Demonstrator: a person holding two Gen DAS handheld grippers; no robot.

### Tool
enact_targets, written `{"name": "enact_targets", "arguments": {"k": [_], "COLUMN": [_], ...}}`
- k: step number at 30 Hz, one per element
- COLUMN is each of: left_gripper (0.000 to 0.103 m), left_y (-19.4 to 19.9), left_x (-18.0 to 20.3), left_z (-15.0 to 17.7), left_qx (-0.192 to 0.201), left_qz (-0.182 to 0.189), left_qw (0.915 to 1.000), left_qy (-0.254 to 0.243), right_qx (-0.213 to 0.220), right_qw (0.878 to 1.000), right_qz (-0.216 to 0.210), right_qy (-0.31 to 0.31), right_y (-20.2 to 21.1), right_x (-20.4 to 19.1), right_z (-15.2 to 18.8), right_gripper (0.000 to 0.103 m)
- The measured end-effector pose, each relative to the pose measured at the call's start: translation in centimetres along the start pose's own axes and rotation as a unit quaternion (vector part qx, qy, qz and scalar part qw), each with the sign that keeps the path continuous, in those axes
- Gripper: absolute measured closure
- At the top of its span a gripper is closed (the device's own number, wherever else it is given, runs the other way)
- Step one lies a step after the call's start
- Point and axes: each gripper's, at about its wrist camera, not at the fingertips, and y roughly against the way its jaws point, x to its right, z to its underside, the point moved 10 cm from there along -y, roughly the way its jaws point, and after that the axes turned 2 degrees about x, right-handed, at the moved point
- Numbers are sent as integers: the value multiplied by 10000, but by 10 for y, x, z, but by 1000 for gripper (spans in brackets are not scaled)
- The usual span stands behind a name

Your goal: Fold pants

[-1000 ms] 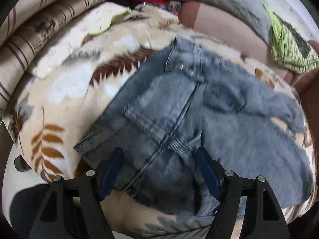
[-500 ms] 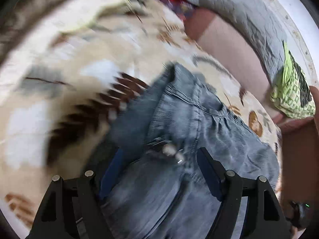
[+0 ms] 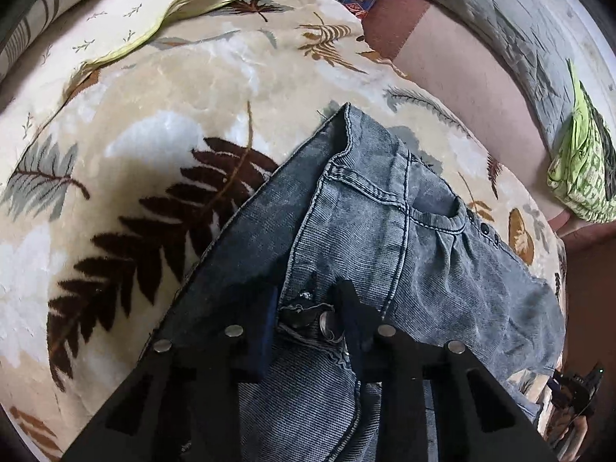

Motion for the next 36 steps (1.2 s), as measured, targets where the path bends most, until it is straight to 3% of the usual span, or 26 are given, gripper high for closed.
{"name": "enact_targets", "arguments": {"k": [3, 5, 7, 9, 10, 11, 12, 13, 18, 28, 29, 30, 31, 32, 33, 36], "left_gripper": [73, 73, 73, 70, 68, 67, 63, 55, 37, 38, 39, 50, 67, 77, 98, 101], "left_y": [13, 27, 29, 12, -3, -7, -3, 6, 35, -46, -54, -63, -66, -72, -76, -84], "left_x": [-5, -7, -5, -10, -15, -17, -15, -17, -12, 44, 51, 55, 56, 57, 56, 54], "left_z": [-10, -21, -21, -14, -8, -7, -10, -17, -71, -115, -116, -118, -118, -118, -118, -120], "left_qx": [284, 656, 696, 467, 140, 90, 134, 214, 874, 242, 173, 114, 76, 25, -4, 17], "left_qz": [-98, -139, -192, -385, -394, -293, -197, -159, 65, 615, 627, 631, 598, 505, 396, 374], "left_qw": [9995, 9977, 9974, 9981, 9991, 9995, 9997, 9995, 9958, 9978, 9979, 9979, 9981, 9986, 9990, 9991], "left_qy": [67, 96, -56, -82, 19, 55, 57, 138, 256, -31, -58, -89, -114, -166, -220, -204], "right_qx": [119, 399, 697, 529, 219, 3, 191, 202, 598, 319, 297, 285, 282, 275, 276, 232], "right_qw": [9970, 9910, 9825, 9796, 9785, 9804, 9830, 9872, 9899, 9958, 9957, 9953, 9948, 9947, 9946, 9948], "right_qz": [468, 763, 1068, 1407, 1584, 1539, 1385, 1141, 584, 138, 151, 184, 226, 232, 246, 306], "right_qy": [597, 1021, 1357, 1334, 1299, 1229, 1193, 1099, 1141, 843, 869, 903, 947, 965, 967, 939], "right_y": [5, 26, 42, 30, 11, -2, 2, 10, 33, -23, -24, -26, -28, -30, -34, -47], "right_x": [-13, -22, -23, -5, 9, 17, 15, 10, -16, -49, -49, -49, -51, -52, -53, -55], "right_z": [4, 5, 4, 5, 10, 15, 12, 11, -21, -75, -76, -79, -82, -85, -88, -97], "right_gripper": [81, 81, 80, 67, 51, 48, 44, 30, 25, 25, 25, 25, 25, 25, 25, 25]}}
